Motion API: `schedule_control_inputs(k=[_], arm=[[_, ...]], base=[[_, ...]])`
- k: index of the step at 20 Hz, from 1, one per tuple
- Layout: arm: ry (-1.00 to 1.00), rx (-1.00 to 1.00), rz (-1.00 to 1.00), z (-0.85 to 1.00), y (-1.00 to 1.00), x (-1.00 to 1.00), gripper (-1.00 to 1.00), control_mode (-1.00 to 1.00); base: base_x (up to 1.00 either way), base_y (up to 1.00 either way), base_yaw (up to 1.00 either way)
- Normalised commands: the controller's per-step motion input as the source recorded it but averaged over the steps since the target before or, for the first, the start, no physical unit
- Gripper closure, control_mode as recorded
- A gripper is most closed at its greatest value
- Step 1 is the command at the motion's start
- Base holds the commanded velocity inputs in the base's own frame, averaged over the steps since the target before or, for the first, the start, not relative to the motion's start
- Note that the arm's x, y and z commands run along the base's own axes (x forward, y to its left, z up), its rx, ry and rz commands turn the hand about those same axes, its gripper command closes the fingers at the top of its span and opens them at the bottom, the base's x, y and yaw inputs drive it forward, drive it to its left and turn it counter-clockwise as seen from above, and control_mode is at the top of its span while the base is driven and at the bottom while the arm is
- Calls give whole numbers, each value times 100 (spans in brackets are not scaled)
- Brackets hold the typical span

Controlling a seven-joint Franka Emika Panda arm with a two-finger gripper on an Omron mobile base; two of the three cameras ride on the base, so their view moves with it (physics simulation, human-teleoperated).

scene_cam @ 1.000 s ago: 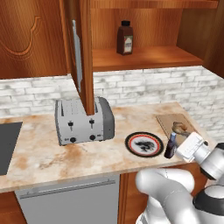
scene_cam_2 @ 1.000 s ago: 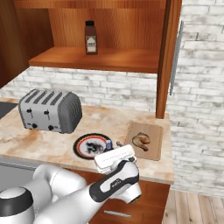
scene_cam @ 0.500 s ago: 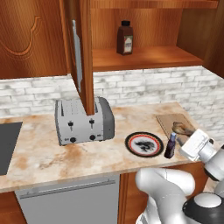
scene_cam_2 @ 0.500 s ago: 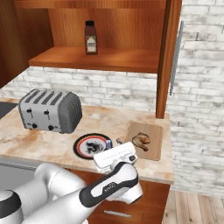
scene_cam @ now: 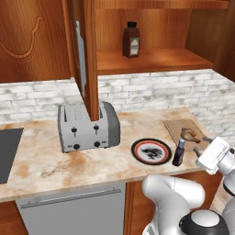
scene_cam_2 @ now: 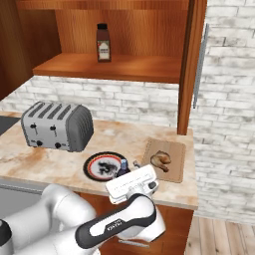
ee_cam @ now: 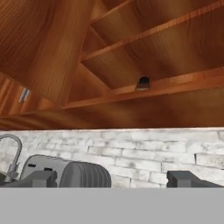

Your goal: Pick the chicken drumstick from the plate and place it on the cutting board. Then pick the condiment bottle from the cabinet and place it next to the cutting board.

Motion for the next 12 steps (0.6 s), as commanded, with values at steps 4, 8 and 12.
schedule_control_inputs(k=[4,8,12], arm=[[-3,-14,-2,31,-8,-25,-100,-100],[-6,-18,-3,32,-1,-26,-100,-100],[-11,-25,-4,18,0,-33,-100,-100]], base=[[0,0,0],[0,0,0],[0,0,0]])
